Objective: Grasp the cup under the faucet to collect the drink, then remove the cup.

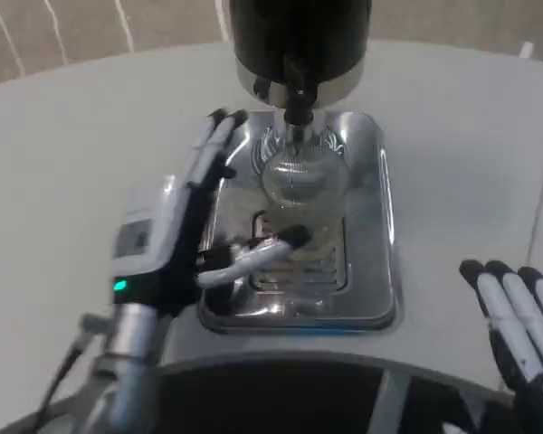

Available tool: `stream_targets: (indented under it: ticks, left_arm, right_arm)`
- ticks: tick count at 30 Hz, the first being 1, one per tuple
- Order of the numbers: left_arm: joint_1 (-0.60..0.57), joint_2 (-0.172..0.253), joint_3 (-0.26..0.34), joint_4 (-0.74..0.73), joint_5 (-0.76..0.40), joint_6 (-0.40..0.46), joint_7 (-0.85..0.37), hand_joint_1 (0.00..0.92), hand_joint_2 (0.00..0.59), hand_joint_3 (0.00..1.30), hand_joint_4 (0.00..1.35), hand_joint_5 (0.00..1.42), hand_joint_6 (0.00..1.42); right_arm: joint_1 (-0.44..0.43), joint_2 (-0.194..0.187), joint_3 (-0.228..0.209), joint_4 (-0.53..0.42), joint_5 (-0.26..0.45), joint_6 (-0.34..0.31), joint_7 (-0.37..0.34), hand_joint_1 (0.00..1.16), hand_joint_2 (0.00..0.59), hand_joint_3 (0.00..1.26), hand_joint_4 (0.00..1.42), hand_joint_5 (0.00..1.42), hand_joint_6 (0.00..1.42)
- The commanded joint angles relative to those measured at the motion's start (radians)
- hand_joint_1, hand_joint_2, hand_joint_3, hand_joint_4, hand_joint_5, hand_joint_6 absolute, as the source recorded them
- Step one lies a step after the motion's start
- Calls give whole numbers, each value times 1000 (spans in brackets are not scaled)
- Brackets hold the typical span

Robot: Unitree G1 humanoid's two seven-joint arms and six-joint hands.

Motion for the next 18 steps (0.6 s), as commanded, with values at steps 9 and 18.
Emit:
stream_targets:
  ticks: [9,18]
  left_arm:
    - [427,210,136,-567,79,223,-300,0,21,0,0,40,61]
    - [607,173,163,-740,111,309,-367,0,51,0,0,0,1]
  right_arm:
    - [-200,38,43,-75,204,141,202,375,542,0,0,0,0]
    - [-411,77,73,-153,337,355,383,361,544,0,0,0,0]
